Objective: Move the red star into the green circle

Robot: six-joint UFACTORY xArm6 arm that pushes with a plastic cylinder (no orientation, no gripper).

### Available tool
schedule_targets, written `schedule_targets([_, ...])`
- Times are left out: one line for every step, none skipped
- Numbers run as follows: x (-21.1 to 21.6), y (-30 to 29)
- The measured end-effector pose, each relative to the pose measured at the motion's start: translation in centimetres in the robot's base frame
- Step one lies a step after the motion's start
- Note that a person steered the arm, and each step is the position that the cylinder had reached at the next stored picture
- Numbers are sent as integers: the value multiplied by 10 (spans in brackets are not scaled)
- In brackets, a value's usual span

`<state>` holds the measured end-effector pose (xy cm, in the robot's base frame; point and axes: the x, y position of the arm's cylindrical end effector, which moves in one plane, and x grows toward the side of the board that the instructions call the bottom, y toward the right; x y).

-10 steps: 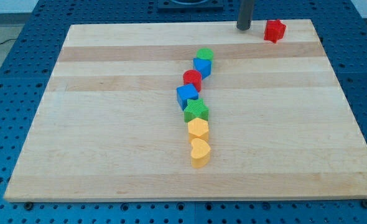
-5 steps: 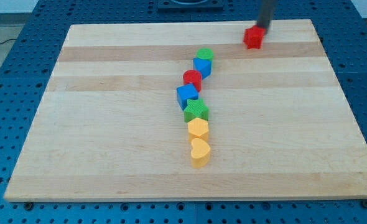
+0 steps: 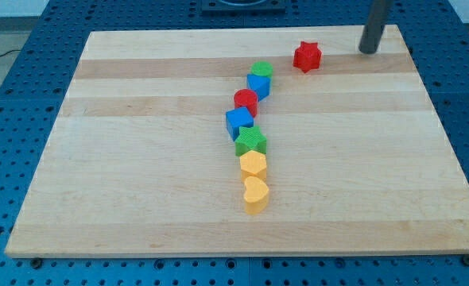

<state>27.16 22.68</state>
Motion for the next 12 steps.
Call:
schedule_targets([13, -35])
schedule_targets([14, -89])
schedule_targets([16, -130])
schedule_targets([23, -146])
schedule_targets([24, -134])
schedule_targets([21, -132])
schedule_targets([18, -137])
schedule_targets([13, -142])
schedule_targets([12, -146])
schedule_targets([12, -147])
schedule_targets([12, -153])
schedule_targets([12, -162])
